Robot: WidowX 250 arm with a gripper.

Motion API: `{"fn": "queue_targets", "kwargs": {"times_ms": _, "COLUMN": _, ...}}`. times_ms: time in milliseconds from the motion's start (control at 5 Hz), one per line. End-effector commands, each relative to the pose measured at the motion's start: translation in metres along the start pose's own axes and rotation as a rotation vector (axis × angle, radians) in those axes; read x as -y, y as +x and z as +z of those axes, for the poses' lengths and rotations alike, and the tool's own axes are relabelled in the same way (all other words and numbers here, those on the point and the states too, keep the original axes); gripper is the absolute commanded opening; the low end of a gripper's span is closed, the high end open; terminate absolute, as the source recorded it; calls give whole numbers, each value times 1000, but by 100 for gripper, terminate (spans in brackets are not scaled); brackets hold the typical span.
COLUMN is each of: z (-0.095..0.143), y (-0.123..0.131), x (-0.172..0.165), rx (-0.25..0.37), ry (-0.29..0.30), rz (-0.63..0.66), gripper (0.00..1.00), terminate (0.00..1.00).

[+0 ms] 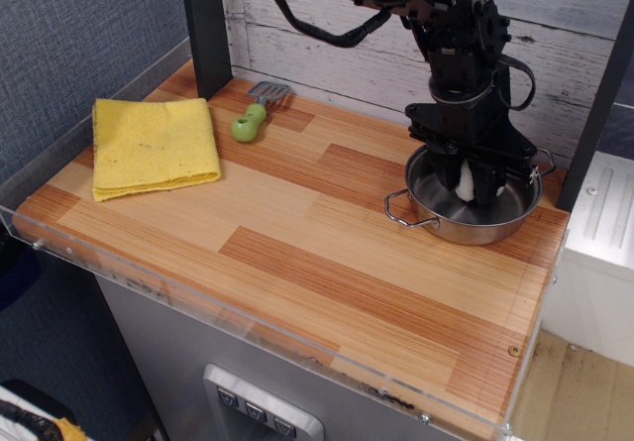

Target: Pick up the sushi and put it in the pot

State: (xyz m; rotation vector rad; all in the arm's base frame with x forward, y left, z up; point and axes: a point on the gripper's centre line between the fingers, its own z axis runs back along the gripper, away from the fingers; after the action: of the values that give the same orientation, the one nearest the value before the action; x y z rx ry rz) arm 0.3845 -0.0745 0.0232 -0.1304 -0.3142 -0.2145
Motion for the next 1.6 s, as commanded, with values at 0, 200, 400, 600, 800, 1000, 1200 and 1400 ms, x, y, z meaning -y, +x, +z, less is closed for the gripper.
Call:
{"fn": "queue_targets", "kwargs": {"times_ms": 0, "z": 11, "y": 2, "x": 2, "rx": -19, "ry": -22, "rz": 31, "gripper": 100, "terminate": 0}}
{"fn": "queue_targets", "kwargs": {"times_ms": 200, "z": 12, "y": 3, "x": 2, "rx": -25, "ry": -7, "rz": 32, "gripper": 100, "terminate": 0}}
{"fn": "queue_targets", "kwargs": {"times_ms": 400, "z": 17, "y": 7, "x": 3, "rx": -10, "ry": -16, "rz": 36, "gripper": 100, "terminate": 0}}
{"fn": "queue_targets", "kwargs": {"times_ms": 600, "z": 25, "y": 11, "x": 3, "rx": 11, "ry": -26, "rz": 44, "gripper": 100, "terminate": 0}}
{"fn": "queue_targets", "kwargs": {"times_ms": 800, "z": 38, "y": 15, "x": 5, "rx": 36, "ry": -11, "rz": 32, "gripper": 100, "terminate": 0}}
{"fn": "queue_targets", "kwargs": {"times_ms": 1000, "z": 57, "y": 19, "x": 7, "rx": 80, "ry": -23, "rz": 36, "gripper": 100, "terminate": 0}}
{"fn": "queue_targets", "kwargs": {"times_ms": 1200, "z": 89, "y": 19, "x": 9, "rx": 151, "ry": -27, "rz": 29, "gripper": 100, "terminate": 0}}
{"fn": "queue_targets", "kwargs": {"times_ms": 1400, "z": 113, "y": 11, "x": 8, "rx": 194, "ry": -46, "rz": 39, "gripper": 100, "terminate": 0}}
